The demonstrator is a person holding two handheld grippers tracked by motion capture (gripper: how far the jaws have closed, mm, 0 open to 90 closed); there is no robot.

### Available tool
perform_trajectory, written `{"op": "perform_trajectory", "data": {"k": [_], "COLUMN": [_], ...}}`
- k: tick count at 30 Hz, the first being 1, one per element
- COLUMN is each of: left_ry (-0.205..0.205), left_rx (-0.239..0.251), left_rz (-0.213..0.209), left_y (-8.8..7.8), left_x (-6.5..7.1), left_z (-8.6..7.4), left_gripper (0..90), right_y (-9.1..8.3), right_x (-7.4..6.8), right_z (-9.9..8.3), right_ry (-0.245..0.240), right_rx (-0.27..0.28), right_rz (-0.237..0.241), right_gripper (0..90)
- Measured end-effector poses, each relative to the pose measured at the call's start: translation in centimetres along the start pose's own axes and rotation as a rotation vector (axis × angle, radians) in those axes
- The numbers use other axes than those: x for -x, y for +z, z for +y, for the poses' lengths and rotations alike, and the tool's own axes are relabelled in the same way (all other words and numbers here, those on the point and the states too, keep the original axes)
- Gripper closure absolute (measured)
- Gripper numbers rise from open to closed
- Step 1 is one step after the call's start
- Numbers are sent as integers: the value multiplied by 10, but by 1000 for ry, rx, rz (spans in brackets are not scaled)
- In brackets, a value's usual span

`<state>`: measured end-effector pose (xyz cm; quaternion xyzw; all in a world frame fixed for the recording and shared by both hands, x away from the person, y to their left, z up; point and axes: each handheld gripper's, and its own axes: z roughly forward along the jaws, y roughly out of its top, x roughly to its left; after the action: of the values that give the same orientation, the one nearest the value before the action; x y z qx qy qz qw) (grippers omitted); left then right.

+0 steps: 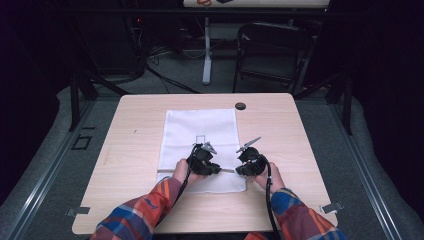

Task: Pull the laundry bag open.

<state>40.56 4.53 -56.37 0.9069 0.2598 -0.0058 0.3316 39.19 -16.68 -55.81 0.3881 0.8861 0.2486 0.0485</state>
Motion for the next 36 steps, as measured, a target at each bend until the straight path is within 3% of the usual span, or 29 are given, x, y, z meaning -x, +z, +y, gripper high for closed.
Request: {"op": "perform_trajectory", "data": {"k": [25,36], "left_ry": [-39,-57], "left_rx": [6,23], "left_rz": [1,12], "left_y": [-18,-35], "left_x": [-10,-18], "left_z": [-10,-19], "left_gripper": [820,819], "right_y": [1,1], "right_x": [-1,-2], "right_z": [2,1], "right_ry": [9,20], "right_rx": [-5,6], "right_rz": [4,-3], "right_gripper": [900,900]}}
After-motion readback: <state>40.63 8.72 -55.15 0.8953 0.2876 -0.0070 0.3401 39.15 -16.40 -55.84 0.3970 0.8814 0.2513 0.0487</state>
